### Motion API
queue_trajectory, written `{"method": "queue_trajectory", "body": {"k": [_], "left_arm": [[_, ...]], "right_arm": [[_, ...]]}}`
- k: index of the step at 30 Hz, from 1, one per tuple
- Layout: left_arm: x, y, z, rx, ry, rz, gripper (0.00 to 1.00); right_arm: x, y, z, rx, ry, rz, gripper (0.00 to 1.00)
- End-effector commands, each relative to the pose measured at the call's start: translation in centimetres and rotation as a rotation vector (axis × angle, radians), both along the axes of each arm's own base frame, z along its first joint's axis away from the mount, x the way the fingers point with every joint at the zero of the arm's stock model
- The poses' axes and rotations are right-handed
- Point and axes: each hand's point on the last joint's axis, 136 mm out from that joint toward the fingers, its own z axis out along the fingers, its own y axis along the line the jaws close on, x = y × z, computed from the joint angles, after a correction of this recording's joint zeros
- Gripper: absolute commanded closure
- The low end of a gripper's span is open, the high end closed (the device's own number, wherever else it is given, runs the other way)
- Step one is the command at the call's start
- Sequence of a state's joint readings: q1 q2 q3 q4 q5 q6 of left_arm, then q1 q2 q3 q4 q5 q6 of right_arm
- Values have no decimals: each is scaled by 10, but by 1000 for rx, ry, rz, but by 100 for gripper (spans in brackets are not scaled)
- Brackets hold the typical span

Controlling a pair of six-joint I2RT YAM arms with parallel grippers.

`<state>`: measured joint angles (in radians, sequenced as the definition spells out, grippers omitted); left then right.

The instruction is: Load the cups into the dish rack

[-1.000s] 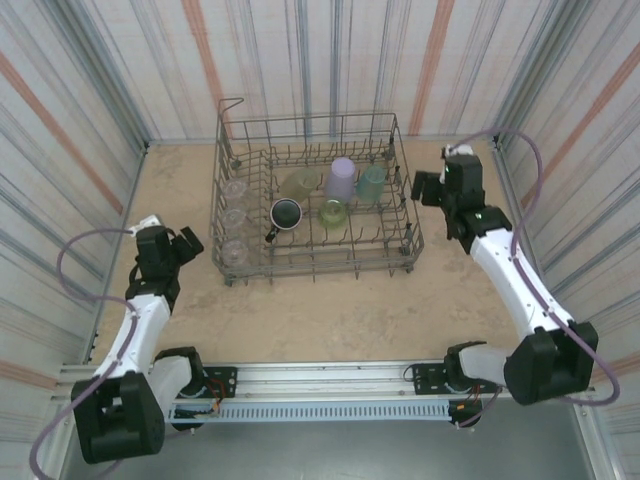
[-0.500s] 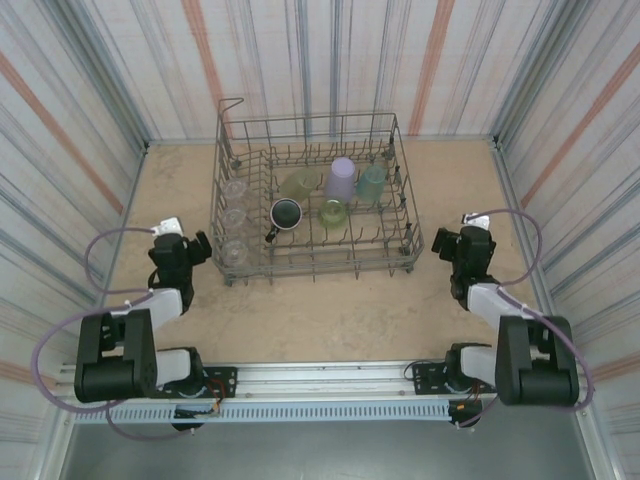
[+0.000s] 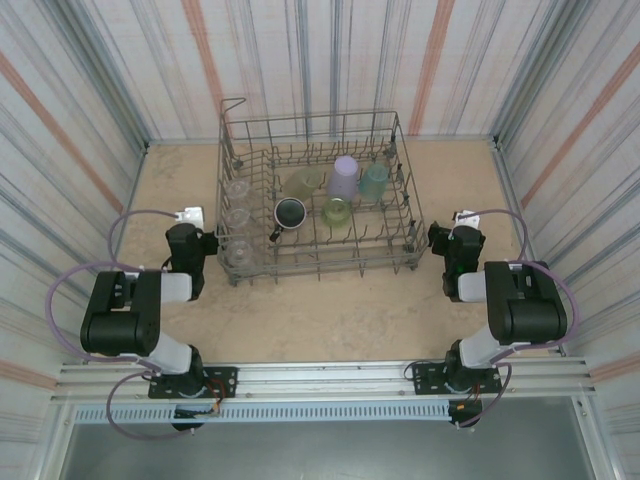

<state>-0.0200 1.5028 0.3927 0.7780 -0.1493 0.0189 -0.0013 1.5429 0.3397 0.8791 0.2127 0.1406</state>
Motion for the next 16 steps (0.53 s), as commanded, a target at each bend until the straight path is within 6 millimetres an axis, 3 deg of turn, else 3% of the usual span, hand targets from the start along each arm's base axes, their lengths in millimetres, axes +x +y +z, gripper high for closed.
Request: {"method": "queue_trajectory", "body": {"k": [1,16], "left_arm": [[5,-17,7,1,-31,-81,1],[5,-17,7,2,-31,-79,1]], "right_arm": [[10,-1,13,-26,-40,-3,1],[8,-3,12,-26,-30,-18,1]]}}
